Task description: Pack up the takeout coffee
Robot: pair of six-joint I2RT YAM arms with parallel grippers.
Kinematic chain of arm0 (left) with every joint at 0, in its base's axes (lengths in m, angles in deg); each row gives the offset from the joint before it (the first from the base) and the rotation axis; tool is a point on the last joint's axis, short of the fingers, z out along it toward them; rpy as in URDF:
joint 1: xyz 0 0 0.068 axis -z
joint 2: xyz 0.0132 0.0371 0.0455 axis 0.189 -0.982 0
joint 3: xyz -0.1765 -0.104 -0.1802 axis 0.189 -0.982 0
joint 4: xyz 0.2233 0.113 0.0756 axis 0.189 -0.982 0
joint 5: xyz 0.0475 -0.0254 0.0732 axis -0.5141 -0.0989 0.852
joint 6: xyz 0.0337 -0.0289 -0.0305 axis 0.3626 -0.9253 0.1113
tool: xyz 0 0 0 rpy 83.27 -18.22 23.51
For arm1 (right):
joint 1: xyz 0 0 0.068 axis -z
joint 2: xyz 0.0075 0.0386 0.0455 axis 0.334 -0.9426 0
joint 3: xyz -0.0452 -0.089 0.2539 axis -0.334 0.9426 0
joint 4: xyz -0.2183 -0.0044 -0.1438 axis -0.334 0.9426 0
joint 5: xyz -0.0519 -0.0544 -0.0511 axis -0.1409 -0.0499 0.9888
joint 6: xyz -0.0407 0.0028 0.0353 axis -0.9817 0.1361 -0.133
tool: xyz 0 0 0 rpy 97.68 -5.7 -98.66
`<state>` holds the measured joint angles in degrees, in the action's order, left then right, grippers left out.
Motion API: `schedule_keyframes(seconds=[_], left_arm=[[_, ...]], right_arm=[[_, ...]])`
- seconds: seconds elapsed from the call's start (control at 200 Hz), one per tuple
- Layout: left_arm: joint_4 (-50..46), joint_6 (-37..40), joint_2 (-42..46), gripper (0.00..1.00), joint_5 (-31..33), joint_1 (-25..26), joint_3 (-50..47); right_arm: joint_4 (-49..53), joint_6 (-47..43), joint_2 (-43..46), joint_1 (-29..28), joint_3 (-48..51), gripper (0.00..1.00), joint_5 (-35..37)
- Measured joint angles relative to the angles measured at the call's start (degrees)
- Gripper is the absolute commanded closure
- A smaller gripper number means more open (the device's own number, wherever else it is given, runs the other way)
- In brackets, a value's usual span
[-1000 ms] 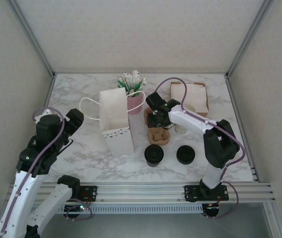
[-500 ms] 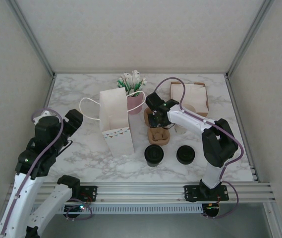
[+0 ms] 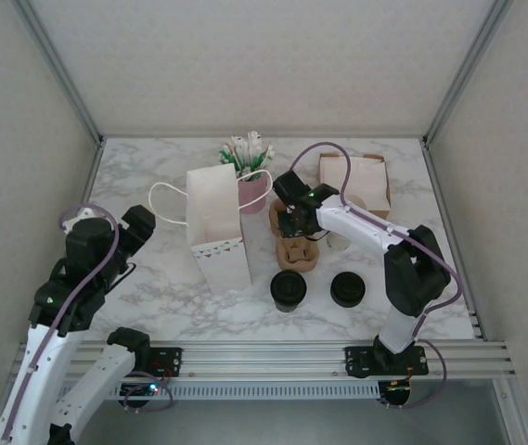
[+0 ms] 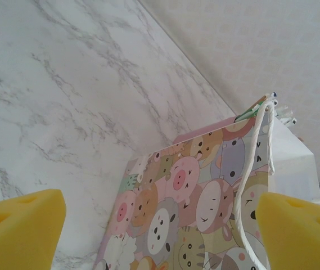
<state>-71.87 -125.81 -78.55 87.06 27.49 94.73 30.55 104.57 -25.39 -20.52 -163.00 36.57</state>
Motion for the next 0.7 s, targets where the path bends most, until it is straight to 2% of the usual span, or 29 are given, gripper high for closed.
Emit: schedule_keyframes(seconds=[0.435, 0.701], left_arm=[[-1.44, 0.15, 3.8, 0.14, 4.07, 0.0, 0.0], [-3.39, 0.92, 9.84, 0.15, 8.57, 0.0, 0.0]], right_arm=[[2.47, 3.8, 7.32, 0.02, -1.57, 0.66, 1.55], [5.33, 4.26, 9.46, 0.09, -5.64, 0.66, 5.03]])
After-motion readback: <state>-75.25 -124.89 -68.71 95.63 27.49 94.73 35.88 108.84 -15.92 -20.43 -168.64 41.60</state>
